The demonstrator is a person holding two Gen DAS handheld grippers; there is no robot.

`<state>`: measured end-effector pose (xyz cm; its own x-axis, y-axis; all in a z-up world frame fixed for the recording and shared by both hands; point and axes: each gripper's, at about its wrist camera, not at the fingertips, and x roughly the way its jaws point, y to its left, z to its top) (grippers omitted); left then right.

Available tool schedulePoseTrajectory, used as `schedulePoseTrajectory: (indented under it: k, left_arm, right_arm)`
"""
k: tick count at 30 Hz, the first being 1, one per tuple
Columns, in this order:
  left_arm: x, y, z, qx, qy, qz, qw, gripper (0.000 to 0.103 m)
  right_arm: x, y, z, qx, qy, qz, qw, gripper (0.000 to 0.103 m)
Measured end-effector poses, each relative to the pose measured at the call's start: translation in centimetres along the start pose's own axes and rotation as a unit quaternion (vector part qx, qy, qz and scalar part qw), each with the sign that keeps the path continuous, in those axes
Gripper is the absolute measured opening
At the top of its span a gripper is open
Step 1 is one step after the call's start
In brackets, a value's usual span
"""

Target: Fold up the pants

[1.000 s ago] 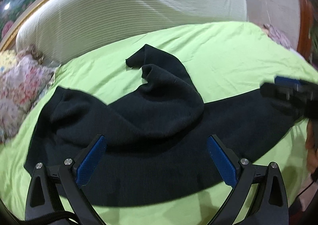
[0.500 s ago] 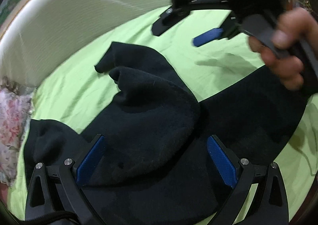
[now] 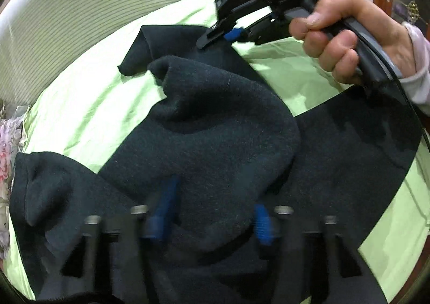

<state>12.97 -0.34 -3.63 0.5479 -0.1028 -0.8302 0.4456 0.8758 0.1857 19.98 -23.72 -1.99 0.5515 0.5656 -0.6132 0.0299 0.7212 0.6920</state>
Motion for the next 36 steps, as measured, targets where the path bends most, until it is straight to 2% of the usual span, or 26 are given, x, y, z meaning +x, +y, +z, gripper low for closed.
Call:
schedulePoseTrajectory:
  k: [1,2,6,9,11,14,16,18,21,24,27,29,32,34,36]
  left_arm:
    - [-0.3,0.2,0.2,-0.002,-0.001,-0.005,1.0000,0.016]
    - [-0.5,0.4,0.3,-0.005,-0.003,-0.009,0.9999,0.012]
    - [-2.6,1.2,0.8,-0.019,-0.029,-0.003,0.9994,0.008]
    - [-4.5,1.9,1.0,-0.035,-0.052,-0.008,0.9980,0.008]
    - [-5.6,2.3,1.1,-0.045,-0.067,-0.014,0.9966,0.008]
    - [-7.0,2.1,0.9,-0.042,-0.087,-0.019,0.9951,0.008]
    - [-7.5,1.6,0.4,-0.031,-0.092,-0.023,0.9950,0.008]
    - [-7.5,0.9,-0.3,-0.020,-0.091,-0.027,0.9953,0.008]
    - [-7.0,-0.1,-1.4,-0.001,-0.086,-0.035,0.9957,0.008]
    - [-6.2,-0.7,-2.7,0.013,-0.068,-0.033,0.9971,0.008]
    - [-5.5,-0.8,-3.7,0.016,-0.050,-0.027,0.9982,0.009]
    - [-5.2,-0.6,-4.0,0.014,-0.045,-0.021,0.9987,0.011]
    - [-5.6,-0.1,-4.3,-0.001,-0.044,-0.015,0.9989,0.020]
    - [-5.8,0.4,-4.5,-0.016,-0.046,-0.012,0.9987,0.032]
    - [-6.8,0.8,-5.3,-0.035,-0.048,-0.017,0.9981,0.041]
  right_arm:
    - [-1.1,0.4,-0.2,-0.002,-0.019,-0.005,1.000,0.012]
    - [-2.3,1.0,-0.6,-0.004,-0.039,-0.011,0.999,0.012]
    - [-8.5,3.1,-2.0,-0.005,-0.127,-0.029,0.992,0.011]
    - [-14.3,5.0,-3.9,-0.004,-0.198,-0.039,0.979,0.011]
    - [-16.7,5.9,-5.3,-0.005,-0.227,-0.041,0.973,0.011]
    - [-19.9,7.6,-9.4,-0.015,-0.271,-0.067,0.960,0.011]
    - [-20.9,8.1,-13.1,-0.022,-0.295,-0.108,0.949,0.011]
    - [-21.2,7.7,-15.7,-0.016,-0.306,-0.142,0.941,0.011]
    - [-20.4,5.7,-19.2,0.016,-0.302,-0.172,0.938,0.012]
    - [-19.4,2.9,-20.2,0.042,-0.269,-0.179,0.945,0.012]
    - [-18.4,1.9,-20.0,0.054,-0.249,-0.179,0.950,0.016]
    - [-18.6,1.9,-19.9,0.052,-0.246,-0.170,0.953,0.021]
    - [-19.6,1.6,-21.0,0.052,-0.254,-0.160,0.952,0.040]
    - [-21.1,1.2,-21.3,0.071,-0.275,-0.141,0.948,0.057]
    - [-22.6,0.2,-21.9,0.093,-0.289,-0.121,0.945,0.060]
